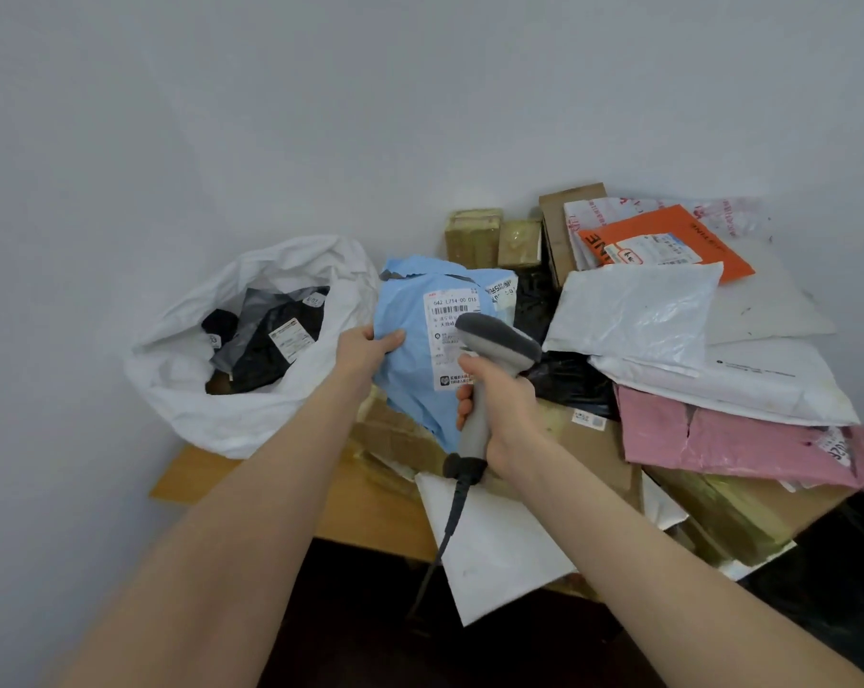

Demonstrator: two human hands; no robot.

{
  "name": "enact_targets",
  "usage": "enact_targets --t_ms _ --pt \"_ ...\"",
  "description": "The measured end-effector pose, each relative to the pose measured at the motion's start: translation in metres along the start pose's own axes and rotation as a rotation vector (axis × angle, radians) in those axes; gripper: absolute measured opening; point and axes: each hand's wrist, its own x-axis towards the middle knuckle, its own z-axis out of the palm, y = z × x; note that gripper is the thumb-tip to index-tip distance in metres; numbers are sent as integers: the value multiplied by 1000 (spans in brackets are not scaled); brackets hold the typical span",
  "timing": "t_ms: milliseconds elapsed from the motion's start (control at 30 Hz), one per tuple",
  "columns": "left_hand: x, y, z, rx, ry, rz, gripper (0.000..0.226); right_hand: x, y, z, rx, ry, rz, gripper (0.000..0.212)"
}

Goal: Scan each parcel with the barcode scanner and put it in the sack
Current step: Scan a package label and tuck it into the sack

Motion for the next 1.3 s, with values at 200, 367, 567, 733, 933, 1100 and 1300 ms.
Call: enact_targets --t_ms 200,367,567,733,933,1100,1300 --pt "-21 -8 -59 27 177 0 16 0 9 37 5 -69 -27 15" --pt "-19 -7 -102 34 281 6 27 10 13 68 -19 -102 -34 12" --pt "35 10 -156 -8 436 60 10 47 16 122 -13 -110 -74 13" --pt "124 22 -205 122 557 174 20 105 27 185 -26 -53 -115 15" --pt "243 2 -255 342 482 198 30 187 55 269 -49 64 -96 12" --pt "315 -22 -266 423 302 129 19 236 72 311 -65 135 -64 15" --pt "362 -82 -238 509 38 -128 24 276 85 325 -85 198 -54 19"
